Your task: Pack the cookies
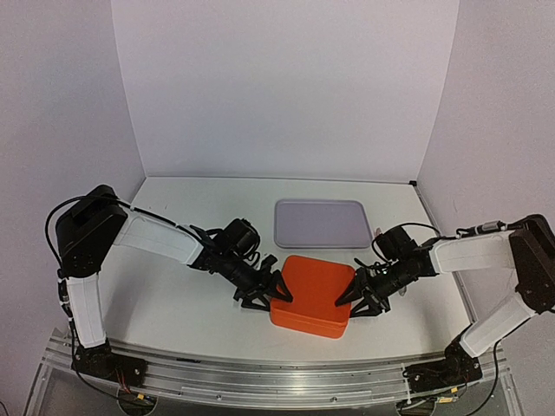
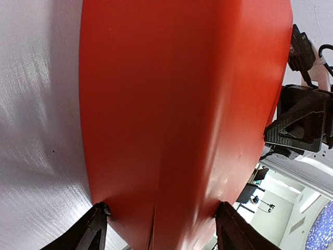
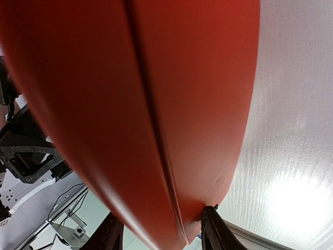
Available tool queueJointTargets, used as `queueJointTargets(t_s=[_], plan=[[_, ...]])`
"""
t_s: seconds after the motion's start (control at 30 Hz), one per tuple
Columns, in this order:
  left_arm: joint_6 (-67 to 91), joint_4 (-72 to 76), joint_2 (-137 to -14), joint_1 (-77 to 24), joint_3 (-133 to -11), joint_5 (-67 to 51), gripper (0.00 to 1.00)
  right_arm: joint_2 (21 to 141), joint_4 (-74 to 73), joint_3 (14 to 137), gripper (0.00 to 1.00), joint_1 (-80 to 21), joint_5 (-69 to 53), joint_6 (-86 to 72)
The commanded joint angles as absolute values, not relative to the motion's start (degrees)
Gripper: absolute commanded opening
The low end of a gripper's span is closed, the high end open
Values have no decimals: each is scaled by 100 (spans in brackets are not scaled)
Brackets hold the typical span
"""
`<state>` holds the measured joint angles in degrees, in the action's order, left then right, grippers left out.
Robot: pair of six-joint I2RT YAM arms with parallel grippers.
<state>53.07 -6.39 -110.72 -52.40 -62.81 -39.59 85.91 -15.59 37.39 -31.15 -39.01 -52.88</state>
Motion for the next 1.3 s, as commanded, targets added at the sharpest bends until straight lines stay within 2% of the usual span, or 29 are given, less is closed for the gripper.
queueJointTargets(t_s=[0.0, 0.17, 0.4, 0.6, 0.83, 0.87, 1.07, 1.1, 1.27], plan=[[5561, -205, -11153, -5414, -6206, -4033, 65, 8894, -1862, 3521, 42, -3590, -3550, -5289], [5597, -300, -11382, -5414, -6265, -3999, 57, 8914, -1858, 3447, 38, -3746, -3260, -5158], [5471, -352, -11613, -5443, -6356, -3705, 56, 9165, -1852, 3462, 38, -3858, -3099, -4626], [4986, -694, -11735, -5440, -6863, -3143, 54, 8733, -1859, 3565, 45, -3867, -3037, -4377], [4446, -1297, -11562, -5374, -7341, -2404, 57, 8214, -2178, 3895, 59, -3858, -2441, -4225], [4386, -1350, -11497, -5359, -7374, -2327, 58, 8163, -2301, 3999, 61, -3862, -2321, -4155], [4262, -1704, -11075, -5354, -7432, -1985, 96, 7989, -2797, 4183, 69, -3847, -2201, -4159], [4287, -1765, -10971, -5356, -7378, -1940, 99, 7895, -2891, 4179, 70, -3848, -2173, -4117], [4515, -1880, -10286, -5357, -6887, -1630, 100, 7306, -3640, 4174, 74, -3798, -1586, -3769]])
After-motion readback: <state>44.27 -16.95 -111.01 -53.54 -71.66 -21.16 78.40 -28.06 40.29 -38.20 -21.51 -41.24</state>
